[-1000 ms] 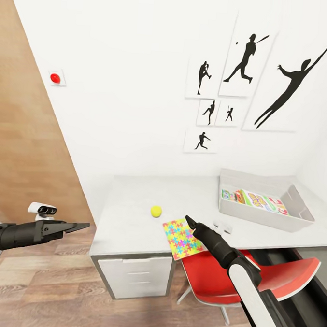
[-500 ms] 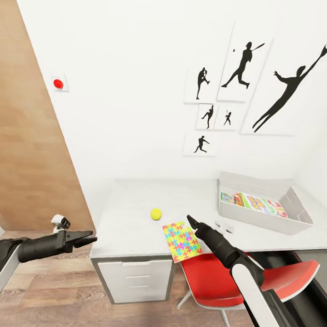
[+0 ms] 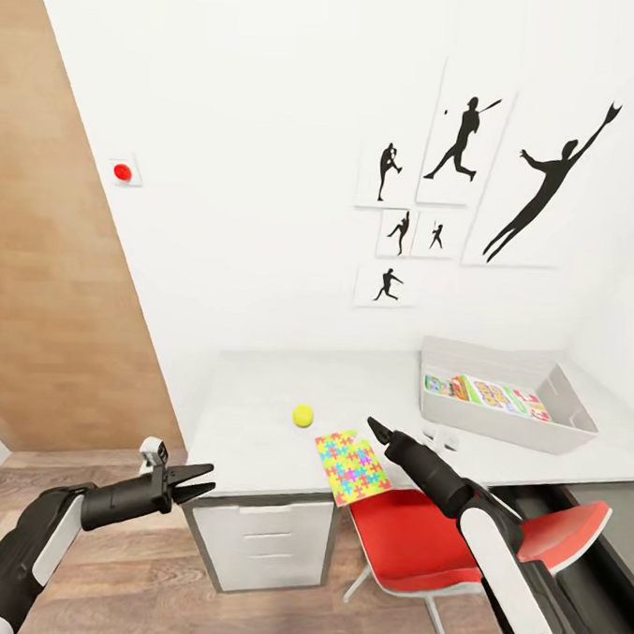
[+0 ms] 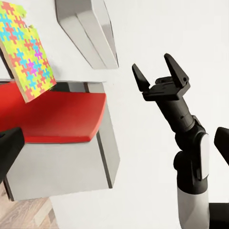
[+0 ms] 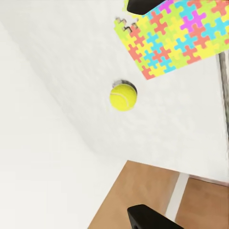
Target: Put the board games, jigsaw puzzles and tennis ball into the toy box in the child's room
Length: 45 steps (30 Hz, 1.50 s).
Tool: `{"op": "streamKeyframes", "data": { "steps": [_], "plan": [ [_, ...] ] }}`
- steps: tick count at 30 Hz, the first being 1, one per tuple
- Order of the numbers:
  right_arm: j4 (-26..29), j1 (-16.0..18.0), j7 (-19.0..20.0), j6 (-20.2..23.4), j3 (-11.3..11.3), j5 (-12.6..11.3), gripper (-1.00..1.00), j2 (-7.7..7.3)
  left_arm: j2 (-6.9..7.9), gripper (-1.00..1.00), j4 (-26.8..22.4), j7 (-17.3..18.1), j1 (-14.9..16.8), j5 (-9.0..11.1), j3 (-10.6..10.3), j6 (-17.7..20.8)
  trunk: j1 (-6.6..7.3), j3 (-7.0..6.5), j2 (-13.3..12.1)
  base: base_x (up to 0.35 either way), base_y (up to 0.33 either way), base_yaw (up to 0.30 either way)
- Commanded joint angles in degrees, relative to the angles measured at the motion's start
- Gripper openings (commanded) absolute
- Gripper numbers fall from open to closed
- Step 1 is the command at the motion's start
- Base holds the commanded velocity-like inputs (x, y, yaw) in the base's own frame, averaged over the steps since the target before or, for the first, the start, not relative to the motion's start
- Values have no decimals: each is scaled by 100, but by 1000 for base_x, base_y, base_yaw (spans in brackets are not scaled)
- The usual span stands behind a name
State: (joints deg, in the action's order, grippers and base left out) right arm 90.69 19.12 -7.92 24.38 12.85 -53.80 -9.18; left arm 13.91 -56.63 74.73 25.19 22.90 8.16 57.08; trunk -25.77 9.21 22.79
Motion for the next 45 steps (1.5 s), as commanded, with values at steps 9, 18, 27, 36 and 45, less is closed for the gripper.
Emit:
{"op": "streamKeyframes", "data": {
  "steps": [9, 18, 27, 36, 45],
  "plan": [
    [10, 6, -52, 15, 13, -60, 100, 7, -149, 100, 36, -5, 4, 17, 8, 23, -1, -62, 12, -87, -2, 0],
    [10, 7, -51, 62, 24, -60, 100, 30, -326, 100, 38, -11, 4, -5, 34, -38, -1, -69, 12, -113, -69, 0],
    [10, 10, -51, 76, 31, -60, 100, 46, -324, 100, 38, -4, 4, -5, 46, -39, -1, -69, 12, -2, -1, 0],
    [10, 6, -51, 67, 35, -60, 100, 48, -328, 100, 38, -3, 4, -1, 45, -58, -1, -69, 12, 0, -35, 0],
    [10, 5, -51, 60, 55, -60, 100, 54, -319, 100, 38, 26, 4, 19, 52, -73, -1, -99, 12, 0, -2, -7]
  ]
}}
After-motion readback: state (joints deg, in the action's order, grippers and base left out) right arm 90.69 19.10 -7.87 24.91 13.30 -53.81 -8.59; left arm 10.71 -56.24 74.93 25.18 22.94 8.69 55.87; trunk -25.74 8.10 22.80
